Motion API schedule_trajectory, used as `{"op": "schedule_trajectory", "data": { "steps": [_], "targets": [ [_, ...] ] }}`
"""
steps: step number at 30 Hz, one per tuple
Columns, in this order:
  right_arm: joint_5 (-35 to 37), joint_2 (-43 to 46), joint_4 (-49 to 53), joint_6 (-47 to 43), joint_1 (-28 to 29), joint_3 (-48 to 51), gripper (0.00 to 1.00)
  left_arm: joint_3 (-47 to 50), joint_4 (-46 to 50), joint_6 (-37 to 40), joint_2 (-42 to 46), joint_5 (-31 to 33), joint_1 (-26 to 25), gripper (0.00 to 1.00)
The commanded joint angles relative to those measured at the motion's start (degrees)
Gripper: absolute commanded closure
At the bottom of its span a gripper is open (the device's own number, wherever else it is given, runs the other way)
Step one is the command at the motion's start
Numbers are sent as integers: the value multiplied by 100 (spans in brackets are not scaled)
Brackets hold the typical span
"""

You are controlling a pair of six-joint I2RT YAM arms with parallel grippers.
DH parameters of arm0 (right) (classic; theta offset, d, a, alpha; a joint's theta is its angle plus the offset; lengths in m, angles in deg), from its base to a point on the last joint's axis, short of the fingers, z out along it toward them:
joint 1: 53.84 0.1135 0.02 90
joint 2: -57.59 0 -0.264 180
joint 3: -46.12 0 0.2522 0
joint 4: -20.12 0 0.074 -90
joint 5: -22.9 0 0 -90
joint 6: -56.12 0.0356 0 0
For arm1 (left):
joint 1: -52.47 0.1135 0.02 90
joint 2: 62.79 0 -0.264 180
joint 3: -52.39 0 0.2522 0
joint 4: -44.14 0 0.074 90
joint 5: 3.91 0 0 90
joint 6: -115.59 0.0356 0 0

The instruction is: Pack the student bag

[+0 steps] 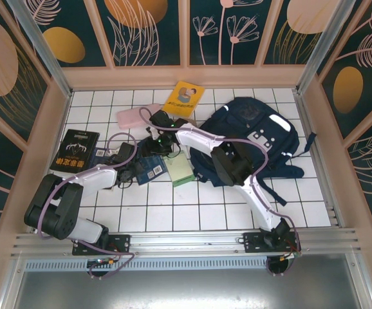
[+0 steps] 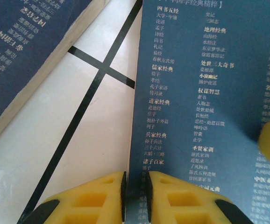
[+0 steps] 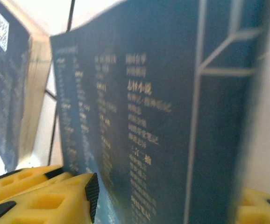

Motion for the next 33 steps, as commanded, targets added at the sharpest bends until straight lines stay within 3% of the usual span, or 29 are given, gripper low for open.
{"op": "schedule_trajectory", "data": {
  "steps": [1, 3, 10, 14, 19, 21, 23, 28, 33],
  "targets": [
    [-904, 14, -235, 263, 89, 230, 50, 15, 20, 119, -145, -60, -11, 80],
    [-1021, 209, -445, 336, 6, 444, 55, 15, 57, 134, -115, -40, -11, 80],
    [-803, 598, -556, 403, -319, 550, 100, -159, 325, 230, 220, -71, -11, 77],
    [-755, 957, -714, 498, -530, 645, 100, -420, 548, 307, 612, -212, -11, 69],
    [-721, 1534, -800, 580, -866, 869, 100, -925, 648, 385, 1001, -499, 21, 52],
    [-844, 1814, -937, 659, -1035, 1085, 100, -1143, 445, 393, 1064, -884, 104, 38],
    [-952, 2093, -1105, 722, -1179, 1329, 100, -1301, 95, 363, 1094, -1378, 218, 31],
    [-1567, 2779, -1801, 976, -1547, 2027, 100, -1574, -1141, -116, 933, -2718, 537, 29],
    [-2395, 3277, -2827, 1485, -2105, 2658, 100, -1537, -3255, -1257, 414, -4109, 819, 33]
  ]
}}
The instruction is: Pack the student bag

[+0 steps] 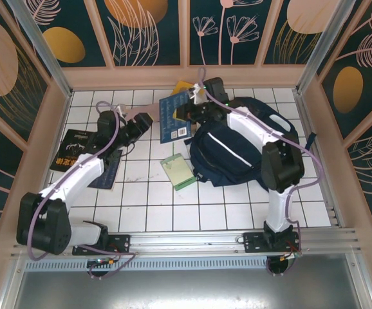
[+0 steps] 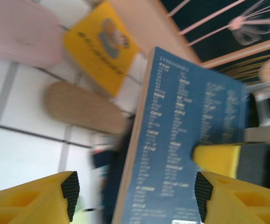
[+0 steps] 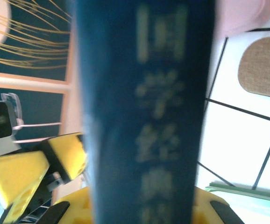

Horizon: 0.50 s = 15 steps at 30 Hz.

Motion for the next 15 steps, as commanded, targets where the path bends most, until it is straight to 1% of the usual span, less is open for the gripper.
{"op": "schedule_trajectory", "data": {
  "steps": [1, 3, 4, 9, 13, 15],
  "targets": [
    [-861, 383, -1129, 513, -235, 338, 100, -114, -1914, -971, -389, -1328, 129, 33],
    [-1104, 489, -1507, 724, -324, 507, 100, -245, -2428, -1251, -650, -1631, 129, 34],
    [-1161, 529, -1642, 803, -354, 552, 100, -318, -2516, -1314, -758, -1719, 131, 35],
    [-1510, 653, -2326, 1213, -442, 763, 100, -601, -2849, -1538, -1224, -2093, 135, 38],
    [-1733, 622, -2687, 1450, -445, 783, 100, -614, -3174, -1726, -1434, -2316, 131, 42],
    [-1797, 608, -2834, 1542, -450, 783, 100, -819, -3103, -1702, -1502, -2374, 135, 43]
  ]
}}
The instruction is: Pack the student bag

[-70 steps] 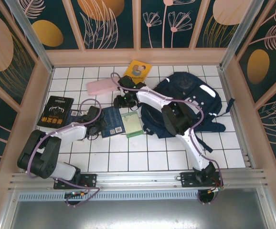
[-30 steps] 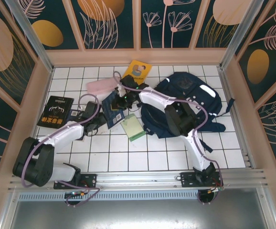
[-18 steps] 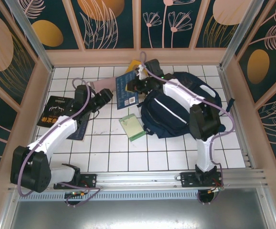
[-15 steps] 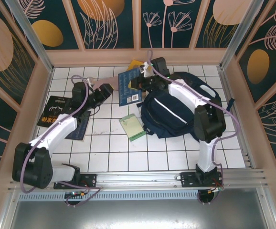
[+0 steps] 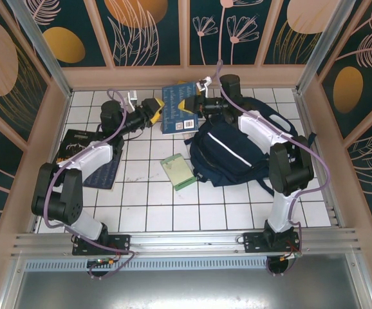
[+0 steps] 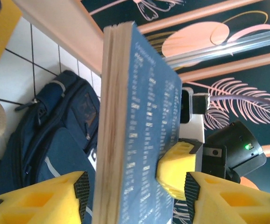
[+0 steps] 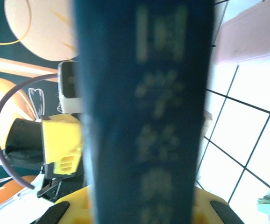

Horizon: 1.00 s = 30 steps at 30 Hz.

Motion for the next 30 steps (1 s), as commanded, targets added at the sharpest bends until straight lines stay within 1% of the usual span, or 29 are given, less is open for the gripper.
{"op": "schedule_trajectory", "data": {
  "steps": [1, 5, 7, 9, 10, 13, 16, 17, 18, 19, 20, 21, 23, 27, 30],
  "targets": [
    [-423, 257, -798, 305, -23, 24, 100, -324, -462, -166, -122, -362, 27, 44],
    [-551, 196, -1123, 526, -23, 11, 100, -353, -693, -293, -186, -515, 22, 47],
    [-638, 125, -1285, 649, -21, -13, 100, -390, -785, -332, -205, -575, 28, 53],
    [-670, 80, -1373, 715, -20, -28, 100, -411, -936, -405, -225, -652, 22, 54],
    [-676, 69, -1374, 721, -15, -50, 100, -412, -1010, -446, -235, -683, 21, 57],
    [-737, -26, -1367, 725, -9, -129, 100, -360, -1396, -664, -237, -714, 24, 70],
    [-768, -92, -1262, 647, -2, -190, 100, -373, -1525, -743, -232, -714, 27, 92],
    [-746, -104, -1062, 489, -4, -235, 100, -386, -1526, -742, -232, -701, 27, 100],
    [-657, -112, -672, 174, -6, -329, 100, -394, -1517, -742, -227, -690, 24, 100],
    [-495, -114, -168, -190, -14, -443, 92, -399, -1509, -738, -221, -667, 28, 100],
    [-241, -105, 453, -646, -24, -573, 80, -410, -1495, -721, -214, -649, 22, 100],
    [121, -86, 1105, -1158, -38, -715, 71, -425, -1439, -664, -215, -635, 20, 100],
    [740, -20, 1915, -1684, -106, -773, 62, -455, -1253, -536, -199, -583, 22, 100],
    [2086, 256, 2834, -2447, -206, -453, 53, -580, -477, 10, -98, -404, 30, 100],
    [3079, 473, 3229, -2865, -186, -13, 52, -622, -11, 330, -28, -226, 55, 100]
  ]
}}
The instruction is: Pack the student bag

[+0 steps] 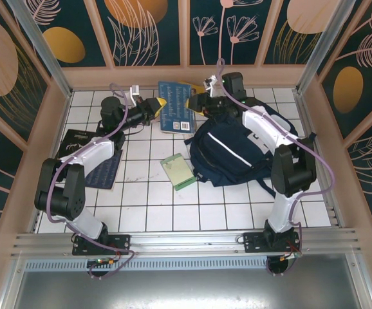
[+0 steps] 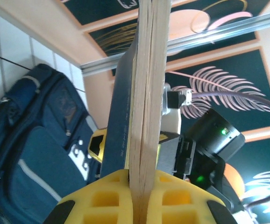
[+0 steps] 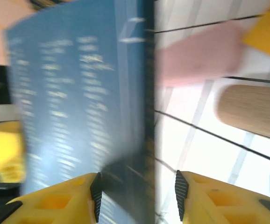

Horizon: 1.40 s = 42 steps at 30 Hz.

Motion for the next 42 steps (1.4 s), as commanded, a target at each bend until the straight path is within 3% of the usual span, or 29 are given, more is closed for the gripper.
{"op": "schedule_trajectory", "data": {
  "steps": [1, 6, 15, 20, 28, 35, 38, 42],
  "targets": [
    [1748, 369, 1146, -989, -33, 525, 52, -329, 420, 608, 221, 235, 58, 100],
    [3534, 574, 1547, -1420, 145, 1309, 54, -400, 969, 972, 284, 429, 82, 100],
    [4723, 684, 1711, -1502, 695, 2264, 52, -471, 1243, 1148, 224, 410, 82, 100],
    [5125, 776, 1910, -1448, 887, 2365, 48, -480, 1316, 1209, 219, 401, 92, 100],
    [4963, 999, 2521, -1544, 1204, 2078, 39, -455, 1274, 1219, 213, 381, 93, 100],
    [5314, 629, 2390, -1472, 1197, 2364, 39, -445, 1188, 1170, 167, 294, 88, 100],
    [5342, 462, 2153, -1489, 997, 2430, 45, -456, 1245, 1203, 180, 317, 93, 100],
    [5227, 293, 2020, -1585, 950, 2252, 71, -428, 1284, 1237, 213, 330, 89, 100]
  ]
}}
